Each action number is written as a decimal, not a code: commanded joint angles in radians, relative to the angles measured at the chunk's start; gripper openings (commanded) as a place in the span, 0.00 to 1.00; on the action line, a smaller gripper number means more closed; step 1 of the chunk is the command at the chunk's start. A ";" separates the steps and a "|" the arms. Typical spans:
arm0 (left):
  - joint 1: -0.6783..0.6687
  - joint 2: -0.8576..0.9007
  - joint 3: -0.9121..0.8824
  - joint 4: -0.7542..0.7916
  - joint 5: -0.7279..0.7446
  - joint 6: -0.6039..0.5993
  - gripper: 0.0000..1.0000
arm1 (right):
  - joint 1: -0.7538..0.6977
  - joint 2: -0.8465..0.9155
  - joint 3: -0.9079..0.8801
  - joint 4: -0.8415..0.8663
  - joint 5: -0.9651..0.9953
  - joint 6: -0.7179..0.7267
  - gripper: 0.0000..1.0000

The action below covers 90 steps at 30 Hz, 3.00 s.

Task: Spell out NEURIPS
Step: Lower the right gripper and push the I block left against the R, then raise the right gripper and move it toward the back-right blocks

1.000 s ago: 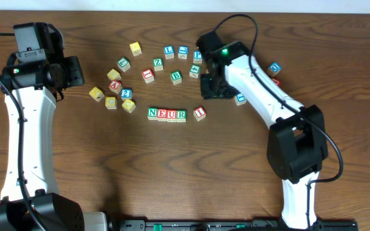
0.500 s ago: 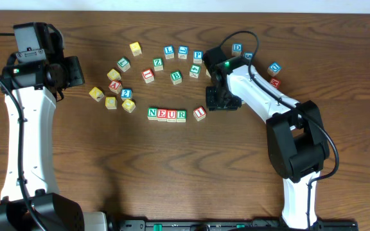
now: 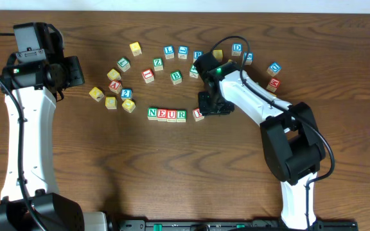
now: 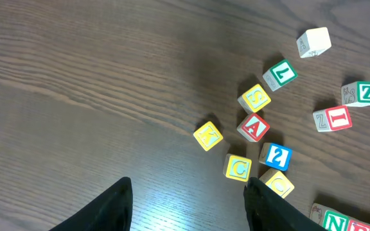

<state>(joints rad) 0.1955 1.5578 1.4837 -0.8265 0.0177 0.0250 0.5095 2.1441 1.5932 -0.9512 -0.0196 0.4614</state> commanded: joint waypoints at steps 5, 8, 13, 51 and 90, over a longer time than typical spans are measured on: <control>0.002 0.011 0.010 0.001 0.001 -0.028 0.55 | 0.021 -0.015 -0.010 0.001 -0.003 -0.006 0.41; 0.002 0.011 0.010 0.001 0.001 -0.031 0.55 | 0.029 -0.015 -0.010 0.002 -0.008 -0.006 0.41; 0.002 0.011 0.010 0.001 0.001 -0.031 0.55 | 0.050 -0.015 -0.010 -0.002 -0.037 0.049 0.41; 0.002 0.011 0.010 0.001 0.001 -0.031 0.55 | -0.007 -0.065 0.137 -0.019 -0.062 0.004 0.48; 0.002 0.011 0.010 0.000 0.001 -0.051 0.61 | -0.025 -0.064 0.496 -0.142 -0.020 -0.108 0.56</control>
<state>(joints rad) 0.1955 1.5578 1.4837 -0.8265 0.0200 -0.0029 0.4881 2.1071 2.0693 -1.1007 -0.0746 0.3298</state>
